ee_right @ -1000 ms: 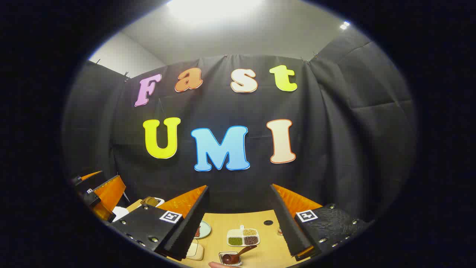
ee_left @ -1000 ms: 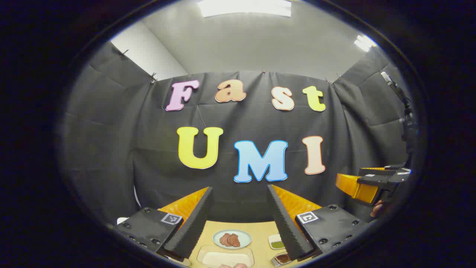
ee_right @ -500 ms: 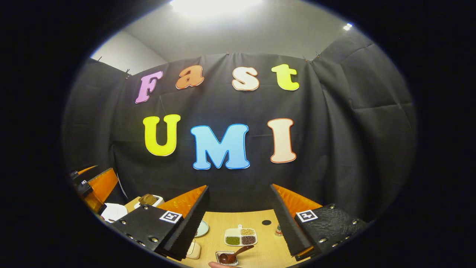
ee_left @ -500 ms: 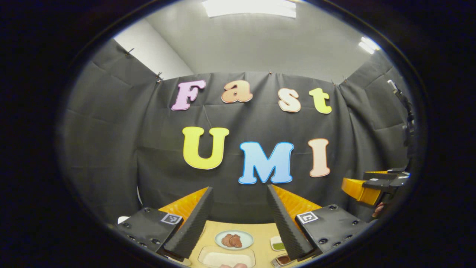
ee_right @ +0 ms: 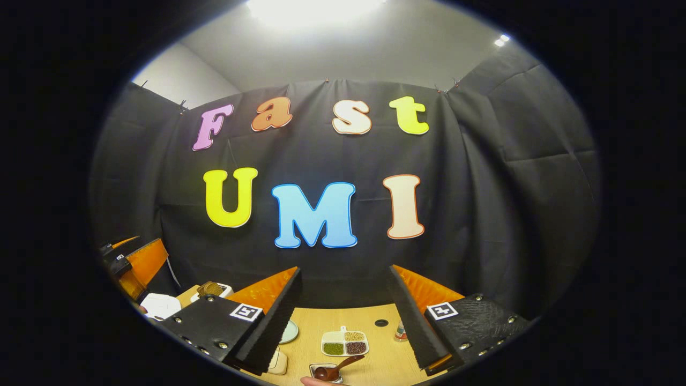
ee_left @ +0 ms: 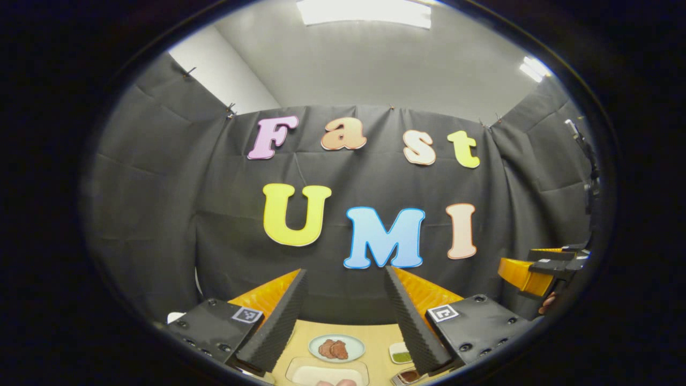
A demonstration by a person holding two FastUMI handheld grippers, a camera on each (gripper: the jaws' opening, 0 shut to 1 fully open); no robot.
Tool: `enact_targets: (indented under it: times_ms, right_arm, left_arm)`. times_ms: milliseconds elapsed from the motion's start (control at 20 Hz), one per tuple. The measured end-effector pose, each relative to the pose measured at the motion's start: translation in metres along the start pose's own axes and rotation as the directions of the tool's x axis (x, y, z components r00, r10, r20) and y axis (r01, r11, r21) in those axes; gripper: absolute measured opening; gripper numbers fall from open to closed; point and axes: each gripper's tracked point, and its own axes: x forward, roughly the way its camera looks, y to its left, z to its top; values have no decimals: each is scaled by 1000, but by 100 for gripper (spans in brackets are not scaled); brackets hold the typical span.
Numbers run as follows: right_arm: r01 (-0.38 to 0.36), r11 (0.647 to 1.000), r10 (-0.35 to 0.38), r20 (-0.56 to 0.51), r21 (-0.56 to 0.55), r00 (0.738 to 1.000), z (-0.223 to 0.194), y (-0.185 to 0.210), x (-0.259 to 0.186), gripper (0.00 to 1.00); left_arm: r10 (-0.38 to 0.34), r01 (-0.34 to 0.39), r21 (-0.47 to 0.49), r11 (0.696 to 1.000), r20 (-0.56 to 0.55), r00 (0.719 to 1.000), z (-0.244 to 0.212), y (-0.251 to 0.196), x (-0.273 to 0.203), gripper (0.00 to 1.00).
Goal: Close the left gripper, press the button to open the rice cooker; take a wooden spoon from the chopstick holder with the right hand, scoop a spoonful of rice and pour it into the rice cooker, then put the wooden spoon back into the chopstick holder.
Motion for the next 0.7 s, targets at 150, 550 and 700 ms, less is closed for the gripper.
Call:
enact_targets:
  times_ms: [150, 550, 700]
  right_arm:
    - [-8, 1000, 8, -4, -29, 1000, -6, -2, 0, 96]
    - [-15, 1000, 15, -56, -2, 998, -31, 13, -8, 96]
    - [-25, 1000, 25, -66, -7, 997, -34, 17, -7, 96]
  left_arm:
    - [-22, 22, 35, 999, 10, 1000, 3, 3, 6, 93]
    - [56, -56, 49, 997, -3, 998, -19, 67, -3, 96]
    - [103, -101, 82, 991, -23, 994, -31, 97, -4, 61]
